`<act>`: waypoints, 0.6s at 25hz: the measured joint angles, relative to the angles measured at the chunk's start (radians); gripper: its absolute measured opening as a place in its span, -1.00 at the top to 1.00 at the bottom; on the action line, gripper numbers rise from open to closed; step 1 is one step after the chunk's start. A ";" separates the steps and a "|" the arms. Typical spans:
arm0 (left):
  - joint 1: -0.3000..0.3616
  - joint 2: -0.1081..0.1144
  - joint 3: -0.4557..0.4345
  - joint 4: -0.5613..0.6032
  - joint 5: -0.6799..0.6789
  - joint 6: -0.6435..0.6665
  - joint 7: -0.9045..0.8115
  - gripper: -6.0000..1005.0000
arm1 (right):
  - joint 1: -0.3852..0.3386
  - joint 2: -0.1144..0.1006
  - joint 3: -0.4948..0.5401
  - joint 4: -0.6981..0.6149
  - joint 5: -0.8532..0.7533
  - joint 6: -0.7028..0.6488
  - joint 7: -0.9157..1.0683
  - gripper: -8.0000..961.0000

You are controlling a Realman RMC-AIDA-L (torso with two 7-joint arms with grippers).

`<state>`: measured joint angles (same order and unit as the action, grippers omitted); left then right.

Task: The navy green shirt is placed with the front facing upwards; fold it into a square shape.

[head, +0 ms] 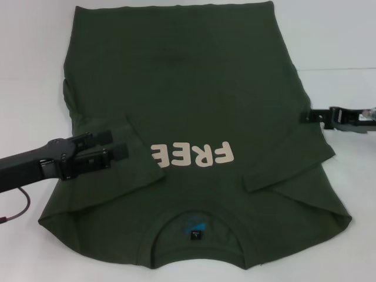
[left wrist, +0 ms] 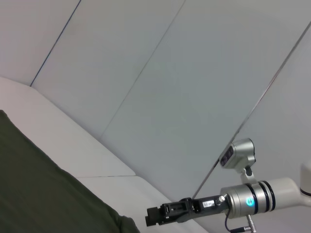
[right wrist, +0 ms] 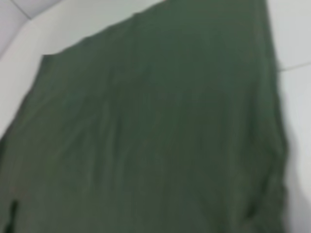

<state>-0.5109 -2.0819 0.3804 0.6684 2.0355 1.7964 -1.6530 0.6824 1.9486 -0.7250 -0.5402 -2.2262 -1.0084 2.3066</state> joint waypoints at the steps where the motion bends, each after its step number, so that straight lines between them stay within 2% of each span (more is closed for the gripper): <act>1: 0.000 0.000 0.000 0.000 0.000 0.000 0.000 -0.86 | 0.001 -0.005 0.000 -0.001 -0.027 0.000 0.022 -0.78; 4: -0.001 -0.001 0.000 0.000 0.000 0.000 -0.002 -0.87 | 0.014 -0.018 0.000 -0.002 -0.109 -0.007 0.086 -0.78; 8: -0.006 -0.001 0.000 0.000 0.001 0.000 -0.007 -0.87 | 0.031 -0.042 0.000 -0.015 -0.140 -0.071 0.148 -0.78; 11: -0.008 0.002 0.003 0.002 0.006 0.001 -0.022 -0.87 | 0.055 -0.076 -0.001 -0.034 -0.168 -0.139 0.216 -0.78; 12: -0.008 0.004 0.004 0.004 0.007 0.001 -0.028 -0.87 | 0.075 -0.100 -0.002 -0.041 -0.210 -0.164 0.270 -0.78; 13: -0.009 0.007 0.005 0.008 0.008 -0.001 -0.039 -0.87 | 0.075 -0.100 -0.002 -0.041 -0.210 -0.164 0.270 -0.78; 15: -0.009 0.013 0.005 0.014 0.010 -0.007 -0.058 -0.87 | 0.099 -0.121 -0.002 -0.048 -0.260 -0.182 0.326 -0.78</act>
<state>-0.5196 -2.0690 0.3853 0.6824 2.0451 1.7897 -1.7107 0.7810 1.8275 -0.7273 -0.5880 -2.4860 -1.1907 2.6328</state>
